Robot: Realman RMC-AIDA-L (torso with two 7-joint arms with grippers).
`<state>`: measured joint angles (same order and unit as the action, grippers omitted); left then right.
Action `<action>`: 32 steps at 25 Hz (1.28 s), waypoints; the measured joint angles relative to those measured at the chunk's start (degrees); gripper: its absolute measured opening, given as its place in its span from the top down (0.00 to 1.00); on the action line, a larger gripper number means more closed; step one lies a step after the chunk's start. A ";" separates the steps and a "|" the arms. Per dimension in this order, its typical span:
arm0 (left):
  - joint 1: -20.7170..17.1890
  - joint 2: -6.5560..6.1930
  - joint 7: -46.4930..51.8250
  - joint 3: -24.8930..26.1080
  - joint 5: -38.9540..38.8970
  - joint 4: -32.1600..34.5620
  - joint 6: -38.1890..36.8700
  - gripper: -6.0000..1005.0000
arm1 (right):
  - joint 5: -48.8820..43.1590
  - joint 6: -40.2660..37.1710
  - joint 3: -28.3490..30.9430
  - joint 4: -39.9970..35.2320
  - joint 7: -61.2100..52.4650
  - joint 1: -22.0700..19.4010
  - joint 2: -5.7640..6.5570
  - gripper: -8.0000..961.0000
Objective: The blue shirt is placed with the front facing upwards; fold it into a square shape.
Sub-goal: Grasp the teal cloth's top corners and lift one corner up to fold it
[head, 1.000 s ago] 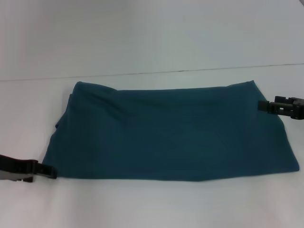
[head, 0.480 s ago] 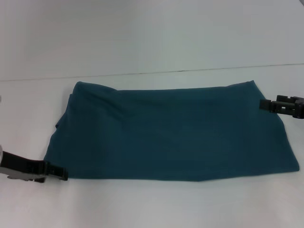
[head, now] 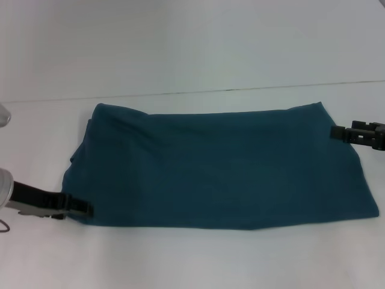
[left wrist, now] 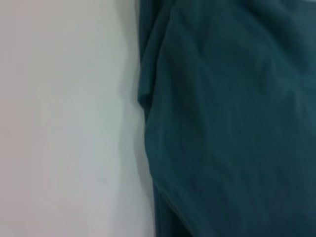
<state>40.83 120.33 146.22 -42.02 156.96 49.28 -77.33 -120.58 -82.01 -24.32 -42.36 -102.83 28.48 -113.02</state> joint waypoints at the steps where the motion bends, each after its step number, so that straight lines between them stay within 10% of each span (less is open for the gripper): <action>1: 0.15 0.00 0.01 0.00 -0.01 -0.01 0.18 0.24 | 0.00 0.00 0.03 0.00 0.00 0.00 0.00 0.03; 32: 1.01 0.06 0.04 -1.31 0.10 -0.11 2.09 0.33 | 0.00 0.01 0.50 0.00 0.00 0.00 0.00 0.03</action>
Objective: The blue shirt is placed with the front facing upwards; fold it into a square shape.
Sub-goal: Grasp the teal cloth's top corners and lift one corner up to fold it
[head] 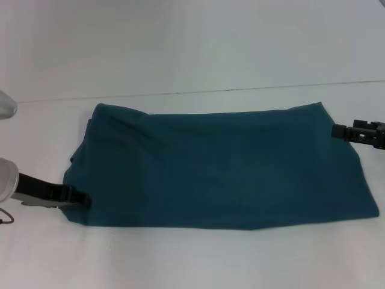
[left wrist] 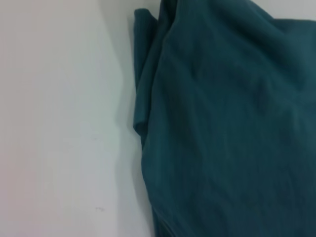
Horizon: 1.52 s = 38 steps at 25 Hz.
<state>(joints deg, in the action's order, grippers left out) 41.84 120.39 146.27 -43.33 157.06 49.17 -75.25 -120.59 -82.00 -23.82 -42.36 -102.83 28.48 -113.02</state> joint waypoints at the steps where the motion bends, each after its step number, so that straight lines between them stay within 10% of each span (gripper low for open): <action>1: -0.07 0.09 0.04 -0.21 0.00 0.08 0.03 0.36 | 0.00 0.00 0.00 0.00 0.00 0.00 0.00 0.03; 15: -0.27 0.29 0.44 -0.27 0.26 0.83 1.04 0.95 | 0.00 0.00 0.00 0.00 0.18 0.00 0.00 0.03; 38: -5.16 -1.29 -1.47 3.78 0.25 6.22 -1.53 0.99 | 0.49 0.85 -0.01 0.50 0.53 0.93 -1.08 0.03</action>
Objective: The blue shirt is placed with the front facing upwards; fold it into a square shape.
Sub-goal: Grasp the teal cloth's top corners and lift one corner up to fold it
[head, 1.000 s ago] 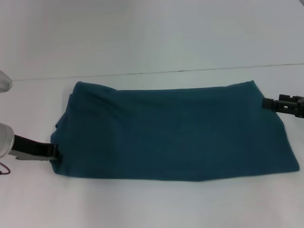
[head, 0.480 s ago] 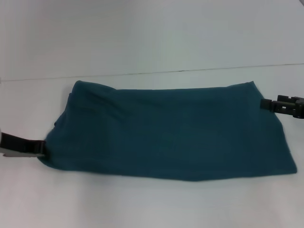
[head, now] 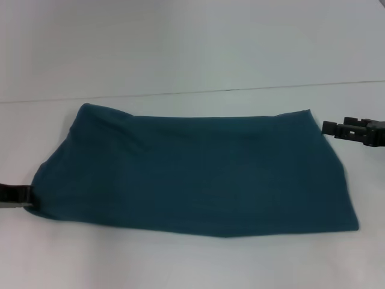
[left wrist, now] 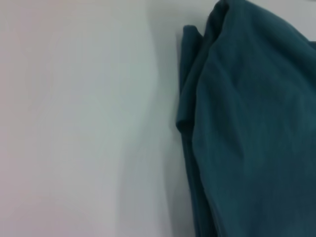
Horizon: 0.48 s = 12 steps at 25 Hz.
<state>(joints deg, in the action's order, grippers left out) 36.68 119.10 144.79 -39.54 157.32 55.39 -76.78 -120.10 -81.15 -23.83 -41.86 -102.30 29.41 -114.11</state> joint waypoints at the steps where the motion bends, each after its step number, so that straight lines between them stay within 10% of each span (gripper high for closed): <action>1: -0.35 -0.05 -0.39 0.90 0.01 0.47 -0.36 0.99 | 0.00 0.06 -0.05 0.01 0.03 0.07 -0.04 0.03; 12: -2.38 -0.35 -6.14 6.29 -5.82 2.01 -4.95 0.99 | -0.21 1.72 -0.71 0.27 0.79 0.85 -1.48 0.04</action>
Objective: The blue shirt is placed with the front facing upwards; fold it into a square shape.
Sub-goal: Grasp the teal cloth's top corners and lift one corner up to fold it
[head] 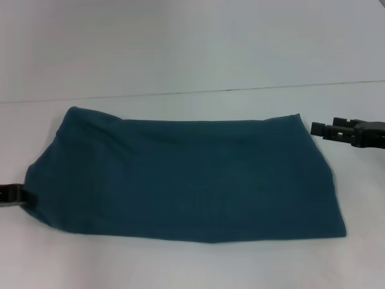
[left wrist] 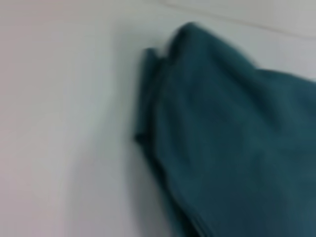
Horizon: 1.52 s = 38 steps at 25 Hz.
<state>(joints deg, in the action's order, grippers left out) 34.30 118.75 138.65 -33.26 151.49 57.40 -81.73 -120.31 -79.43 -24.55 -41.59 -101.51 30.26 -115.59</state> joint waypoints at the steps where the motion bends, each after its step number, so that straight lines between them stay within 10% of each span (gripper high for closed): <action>1: -0.10 0.01 -0.81 0.03 -1.73 -0.12 -0.78 0.99 | -0.03 0.08 -0.13 0.02 0.00 0.03 -0.08 0.04; 8: -0.38 -0.01 -7.63 1.96 -14.50 -1.37 -7.55 0.99 | -0.08 3.20 -2.96 2.94 0.64 0.73 -0.48 0.04; 15: 0.00 -0.48 -12.42 2.94 -25.27 -4.25 -12.02 0.99 | 1.48 9.77 -4.12 4.84 4.60 2.06 -3.69 0.24; 28: 2.28 -0.31 -14.79 2.12 -33.36 -7.21 -12.88 0.99 | 3.65 24.28 -6.60 24.41 17.12 14.34 -4.52 0.94; 38: 4.81 -0.19 -15.45 1.71 -36.01 -7.71 -12.70 0.99 | 3.76 28.86 -8.49 31.82 20.94 20.31 -5.03 0.99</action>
<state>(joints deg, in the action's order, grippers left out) 39.11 118.56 123.21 -31.55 115.48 49.69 -94.43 -116.55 -50.57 -33.04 -9.77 -80.58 50.57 -120.62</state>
